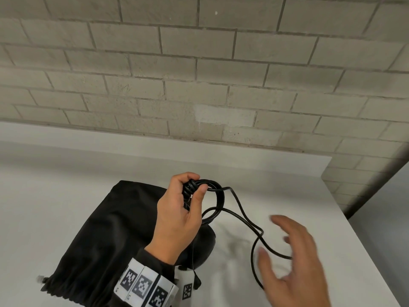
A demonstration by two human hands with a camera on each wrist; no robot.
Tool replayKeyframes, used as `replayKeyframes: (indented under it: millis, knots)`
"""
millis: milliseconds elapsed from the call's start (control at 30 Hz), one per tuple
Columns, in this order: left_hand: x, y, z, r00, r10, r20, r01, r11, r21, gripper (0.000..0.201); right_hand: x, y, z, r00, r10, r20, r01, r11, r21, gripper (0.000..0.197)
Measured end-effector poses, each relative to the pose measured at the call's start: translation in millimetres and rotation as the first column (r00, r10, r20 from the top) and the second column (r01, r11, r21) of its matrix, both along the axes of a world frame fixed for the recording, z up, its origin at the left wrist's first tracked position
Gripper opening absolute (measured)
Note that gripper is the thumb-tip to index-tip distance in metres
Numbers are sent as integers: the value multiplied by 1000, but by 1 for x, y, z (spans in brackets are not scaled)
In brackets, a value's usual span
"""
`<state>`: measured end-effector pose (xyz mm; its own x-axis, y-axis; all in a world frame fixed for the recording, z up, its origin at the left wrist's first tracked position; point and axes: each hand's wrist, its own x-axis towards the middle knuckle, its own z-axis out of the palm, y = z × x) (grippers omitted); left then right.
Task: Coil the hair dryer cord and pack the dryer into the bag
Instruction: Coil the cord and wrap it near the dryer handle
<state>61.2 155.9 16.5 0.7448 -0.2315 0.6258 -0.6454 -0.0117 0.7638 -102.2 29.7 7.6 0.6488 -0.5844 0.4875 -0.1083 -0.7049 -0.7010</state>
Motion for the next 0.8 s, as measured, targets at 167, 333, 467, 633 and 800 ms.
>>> replayKeyframes:
  millis: [167,333,467,633,800]
  knots:
    - [-2,0,-2,1000,-24,16,24,999,36,17,47,29,16,951,226,-212,-234,972,-13,50]
    - [2,6,0,1000,-1,31,1,1000,15,18,47,18,12,946,270,-182,-272,962,11,12]
    - [3,8,-2,999,-5,32,4,1000,16,19,15,-2,11,878,455,-149,-392,863,319,19]
    - [3,4,-3,1000,-19,19,18,999,32,19,-22,-36,-7,831,529,-170,-390,773,500,33]
    - [7,6,-4,1000,6,27,-7,999,39,18,-47,-64,-31,801,582,-138,-287,576,766,51]
